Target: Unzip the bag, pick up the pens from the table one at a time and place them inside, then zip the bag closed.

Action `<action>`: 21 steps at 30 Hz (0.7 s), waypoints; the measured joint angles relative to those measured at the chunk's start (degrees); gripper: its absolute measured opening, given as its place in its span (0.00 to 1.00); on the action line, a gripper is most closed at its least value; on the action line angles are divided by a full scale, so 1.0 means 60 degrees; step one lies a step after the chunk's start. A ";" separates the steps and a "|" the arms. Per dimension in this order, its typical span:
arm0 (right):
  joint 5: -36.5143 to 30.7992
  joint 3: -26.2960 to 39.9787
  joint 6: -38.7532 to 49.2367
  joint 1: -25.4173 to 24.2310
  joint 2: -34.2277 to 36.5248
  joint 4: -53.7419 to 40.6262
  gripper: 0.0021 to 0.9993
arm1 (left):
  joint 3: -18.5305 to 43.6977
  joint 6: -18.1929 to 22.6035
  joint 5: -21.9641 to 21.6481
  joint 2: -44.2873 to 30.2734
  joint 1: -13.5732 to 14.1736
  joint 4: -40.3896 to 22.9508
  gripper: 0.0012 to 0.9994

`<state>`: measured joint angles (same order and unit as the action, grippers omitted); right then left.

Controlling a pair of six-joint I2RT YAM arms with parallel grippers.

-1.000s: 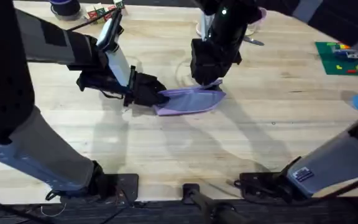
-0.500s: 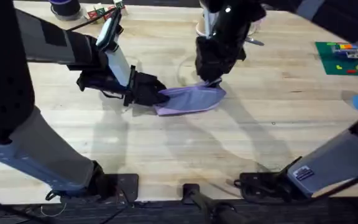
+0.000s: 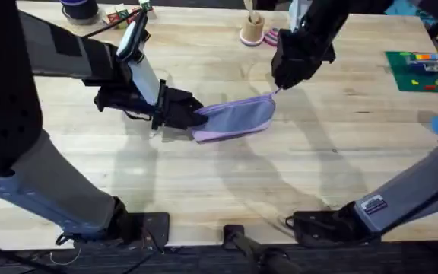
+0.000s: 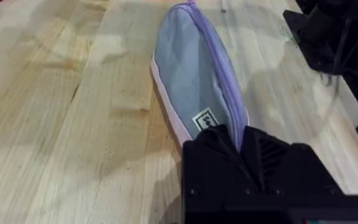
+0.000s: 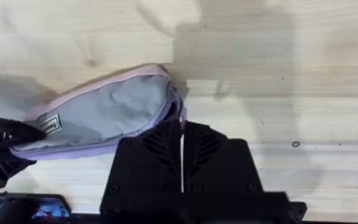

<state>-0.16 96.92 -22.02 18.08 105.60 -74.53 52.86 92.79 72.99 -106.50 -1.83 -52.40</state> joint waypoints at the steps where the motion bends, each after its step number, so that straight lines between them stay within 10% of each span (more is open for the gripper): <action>1: 0.0004 -0.0001 0.0008 -0.0071 0.0000 0.0035 0.03 | 0.0000 0.0000 0.0008 0.0000 -0.0003 0.0000 0.04; 21: -0.0328 -0.3020 -0.0574 -0.1568 -0.0004 0.1896 0.03 | 0.0000 0.0001 -0.0124 -0.0001 0.0022 -0.0044 0.04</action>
<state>-2.13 78.81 -25.47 8.68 105.58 -63.15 52.86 92.80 72.25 -106.50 -1.69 -52.66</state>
